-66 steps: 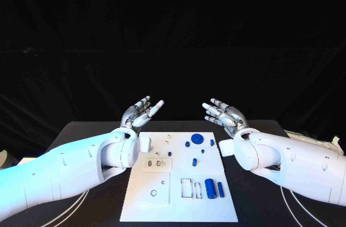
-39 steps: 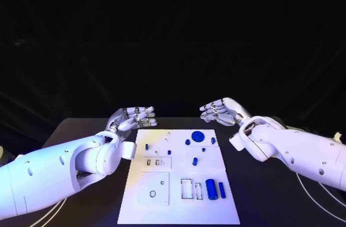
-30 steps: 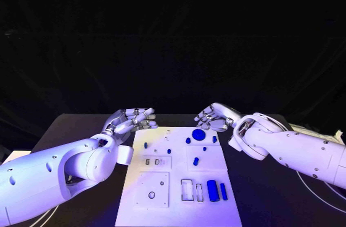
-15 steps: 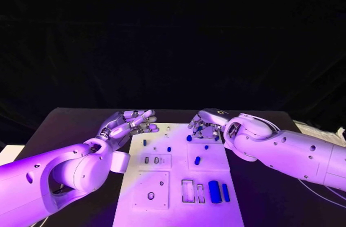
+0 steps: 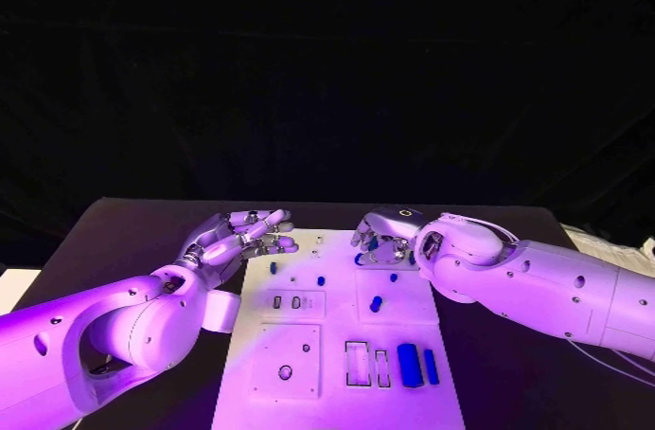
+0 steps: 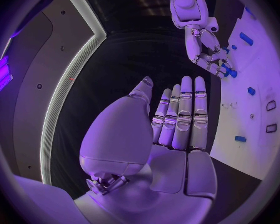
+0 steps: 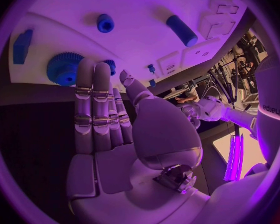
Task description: Assemble the parts on the task board
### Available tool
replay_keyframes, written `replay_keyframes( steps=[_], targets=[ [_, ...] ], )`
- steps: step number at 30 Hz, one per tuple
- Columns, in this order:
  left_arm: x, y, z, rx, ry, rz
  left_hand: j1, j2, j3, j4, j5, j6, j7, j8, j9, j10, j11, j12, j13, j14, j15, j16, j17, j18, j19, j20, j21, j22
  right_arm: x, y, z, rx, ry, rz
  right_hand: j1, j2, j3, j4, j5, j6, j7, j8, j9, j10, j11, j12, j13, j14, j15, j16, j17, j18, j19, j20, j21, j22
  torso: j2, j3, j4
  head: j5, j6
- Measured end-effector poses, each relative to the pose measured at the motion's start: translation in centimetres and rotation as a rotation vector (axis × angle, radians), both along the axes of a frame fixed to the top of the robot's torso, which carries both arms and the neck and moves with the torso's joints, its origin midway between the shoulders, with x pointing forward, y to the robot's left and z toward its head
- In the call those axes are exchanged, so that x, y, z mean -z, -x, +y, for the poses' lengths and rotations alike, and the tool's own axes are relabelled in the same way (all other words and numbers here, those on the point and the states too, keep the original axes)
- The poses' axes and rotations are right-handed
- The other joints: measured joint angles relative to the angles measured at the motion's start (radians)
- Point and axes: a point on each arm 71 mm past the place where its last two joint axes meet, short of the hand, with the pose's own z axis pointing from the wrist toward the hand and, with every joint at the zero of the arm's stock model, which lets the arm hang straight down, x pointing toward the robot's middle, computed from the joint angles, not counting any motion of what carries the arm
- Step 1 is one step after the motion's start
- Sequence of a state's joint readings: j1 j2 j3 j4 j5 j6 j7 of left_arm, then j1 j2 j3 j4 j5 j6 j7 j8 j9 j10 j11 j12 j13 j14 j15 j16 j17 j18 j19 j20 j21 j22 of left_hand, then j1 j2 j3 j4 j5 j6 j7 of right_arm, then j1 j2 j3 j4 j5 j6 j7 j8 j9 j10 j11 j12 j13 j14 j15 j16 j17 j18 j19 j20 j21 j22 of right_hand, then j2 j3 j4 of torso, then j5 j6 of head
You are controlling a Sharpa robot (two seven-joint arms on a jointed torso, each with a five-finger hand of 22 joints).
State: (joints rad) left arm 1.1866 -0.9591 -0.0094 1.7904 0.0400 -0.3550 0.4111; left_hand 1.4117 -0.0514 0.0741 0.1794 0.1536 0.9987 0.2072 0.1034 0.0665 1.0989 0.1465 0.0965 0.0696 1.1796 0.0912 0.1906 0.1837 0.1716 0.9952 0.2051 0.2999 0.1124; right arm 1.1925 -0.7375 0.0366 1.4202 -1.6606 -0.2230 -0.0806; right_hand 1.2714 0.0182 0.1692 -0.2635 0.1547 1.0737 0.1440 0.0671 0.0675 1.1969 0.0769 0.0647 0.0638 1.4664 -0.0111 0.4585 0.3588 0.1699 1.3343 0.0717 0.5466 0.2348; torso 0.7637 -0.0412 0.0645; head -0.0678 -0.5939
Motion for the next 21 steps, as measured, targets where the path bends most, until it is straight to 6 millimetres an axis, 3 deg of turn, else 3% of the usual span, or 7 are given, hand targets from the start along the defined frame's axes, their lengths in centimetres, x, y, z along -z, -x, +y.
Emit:
replay_keyframes(
  steps=[15,21],
  targets=[
    [-0.22,-0.01,0.33,-0.004,-0.002,-0.001,0.0,0.0,0.0,0.0,0.0,0.0,0.0,0.0,0.0,-0.004,0.004,0.0,0.0,-0.004,0.004,-0.005,0.001,0.0,0.0,0.0,0.0,-0.001,0.16,-0.21,0.02,0.012,0.068,-0.002,-0.017,-0.017,0.052,0.011,0.006,0.007,-0.006,0.0,0.0,-0.011,-0.003,0.0,0.0,0.0,0.0,0.292,0.235,0.0,0.0,0.0,0.187,0.132,0.012,-0.0021,0.0094,-0.004,0.0],
    [-0.26,-0.04,0.46,-0.006,-0.004,-0.001,0.0,0.0,0.0,0.0,0.0,0.0,0.0,-0.006,0.0,-0.004,0.004,-0.004,0.0,-0.004,0.004,-0.005,0.002,0.0,0.0,0.0,-0.004,-0.002,0.28,-0.17,-0.02,0.017,0.092,-0.006,-0.017,-0.017,0.069,0.014,0.006,0.014,-0.007,0.0,0.0,-0.011,-0.003,0.0,0.0,0.0,0.0,0.352,0.291,0.0,-0.008,0.0,0.247,0.193,0.015,-0.0027,0.0108,-0.005,0.002]
  ],
)
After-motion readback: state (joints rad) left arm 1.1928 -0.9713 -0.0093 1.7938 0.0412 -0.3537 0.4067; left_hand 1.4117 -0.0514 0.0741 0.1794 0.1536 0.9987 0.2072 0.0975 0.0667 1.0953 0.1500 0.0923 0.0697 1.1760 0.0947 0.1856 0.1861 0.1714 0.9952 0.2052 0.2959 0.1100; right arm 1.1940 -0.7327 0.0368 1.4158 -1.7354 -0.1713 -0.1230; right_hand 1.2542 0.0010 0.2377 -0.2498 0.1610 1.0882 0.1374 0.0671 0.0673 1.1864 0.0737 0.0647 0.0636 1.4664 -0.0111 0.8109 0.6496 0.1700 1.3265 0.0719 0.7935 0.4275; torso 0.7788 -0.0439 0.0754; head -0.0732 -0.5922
